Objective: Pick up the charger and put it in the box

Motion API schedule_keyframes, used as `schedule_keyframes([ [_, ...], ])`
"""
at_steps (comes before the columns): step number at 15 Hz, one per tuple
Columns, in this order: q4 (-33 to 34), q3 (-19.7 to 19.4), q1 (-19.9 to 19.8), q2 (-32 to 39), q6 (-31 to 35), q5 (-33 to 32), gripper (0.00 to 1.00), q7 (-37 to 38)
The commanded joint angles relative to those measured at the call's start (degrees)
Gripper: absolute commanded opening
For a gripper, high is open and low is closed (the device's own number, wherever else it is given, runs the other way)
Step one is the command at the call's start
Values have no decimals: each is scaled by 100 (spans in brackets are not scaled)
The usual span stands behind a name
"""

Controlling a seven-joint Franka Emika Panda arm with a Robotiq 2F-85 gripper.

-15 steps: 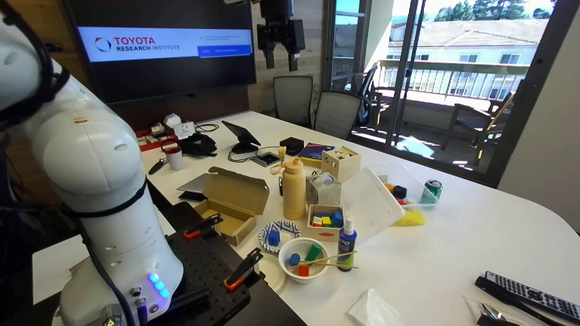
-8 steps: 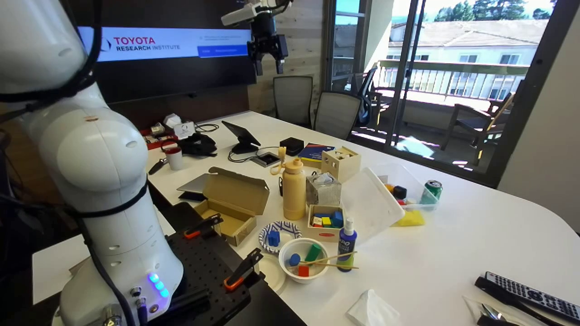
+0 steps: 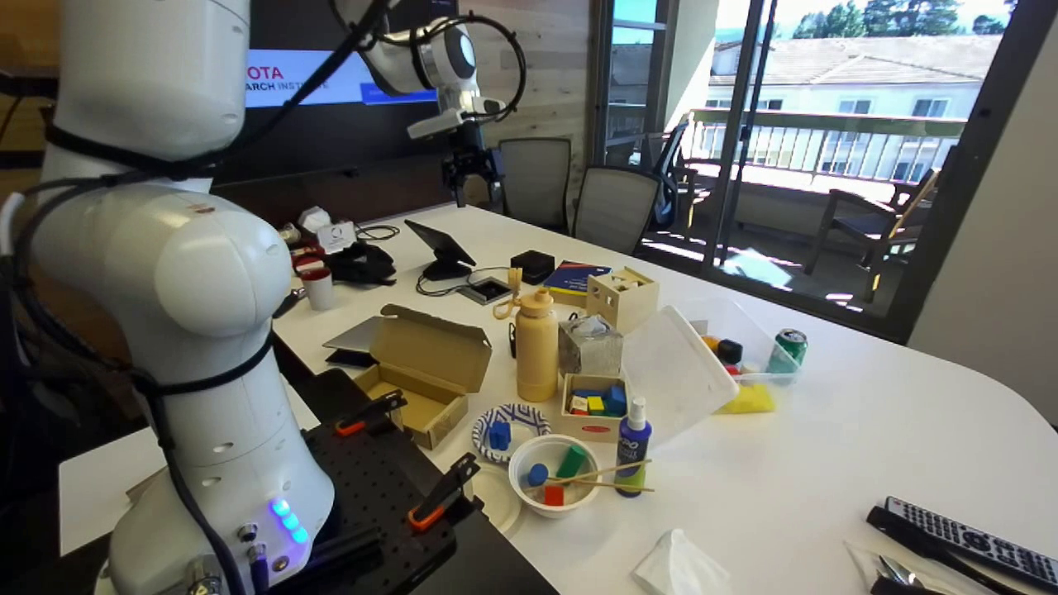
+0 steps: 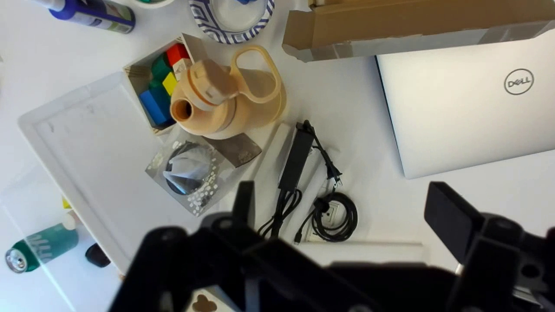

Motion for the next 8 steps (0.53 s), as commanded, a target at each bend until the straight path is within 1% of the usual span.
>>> schedule_keyframes([
  [1, 1059, -455, 499, 1378, 73, -292, 100, 343],
  [4, 1892, -878, 823, 2438, 100, -296, 100, 535],
  [8, 2867, -1383, 1073, 3445, -77, -205, 100, 866],
])
